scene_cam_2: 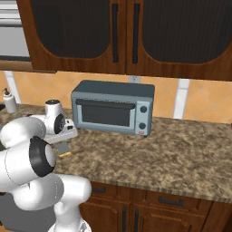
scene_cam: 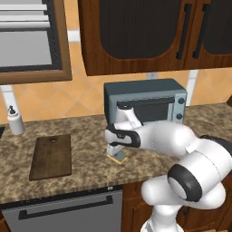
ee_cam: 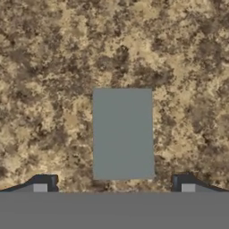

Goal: Pick up the sponge from the counter and clean the cutting board by briefly scrubbing or pressing down on the cutting board. Once finished, release the sponge.

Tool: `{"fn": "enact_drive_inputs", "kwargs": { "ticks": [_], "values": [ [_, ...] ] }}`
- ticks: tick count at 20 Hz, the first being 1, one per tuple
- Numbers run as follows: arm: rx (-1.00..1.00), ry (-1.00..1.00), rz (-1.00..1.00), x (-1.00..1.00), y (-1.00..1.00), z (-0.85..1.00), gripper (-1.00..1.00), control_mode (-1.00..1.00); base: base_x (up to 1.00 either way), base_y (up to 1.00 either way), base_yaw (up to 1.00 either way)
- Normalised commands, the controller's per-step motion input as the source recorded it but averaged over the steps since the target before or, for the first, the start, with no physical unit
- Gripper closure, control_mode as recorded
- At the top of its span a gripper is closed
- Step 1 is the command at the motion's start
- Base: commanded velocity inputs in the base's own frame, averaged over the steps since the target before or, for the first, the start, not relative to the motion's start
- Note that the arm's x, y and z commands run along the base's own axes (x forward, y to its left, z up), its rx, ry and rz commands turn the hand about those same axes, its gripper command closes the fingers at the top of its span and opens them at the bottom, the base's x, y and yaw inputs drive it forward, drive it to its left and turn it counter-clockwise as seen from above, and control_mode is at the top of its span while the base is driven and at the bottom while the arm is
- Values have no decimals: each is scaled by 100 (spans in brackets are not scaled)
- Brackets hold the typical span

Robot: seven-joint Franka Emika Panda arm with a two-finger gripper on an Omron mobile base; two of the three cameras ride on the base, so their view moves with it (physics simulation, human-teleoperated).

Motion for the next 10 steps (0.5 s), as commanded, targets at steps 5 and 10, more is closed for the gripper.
{"fn": "enact_drive_inputs", "kwargs": {
  "ticks": [5, 10],
  "values": [
    [0, 0, -6, 25, 2, -20, -100, -100, 0, 0, 0],
    [-1, 1, -6, 23, 11, -26, -100, -100, 0, 0, 0]
  ]
}}
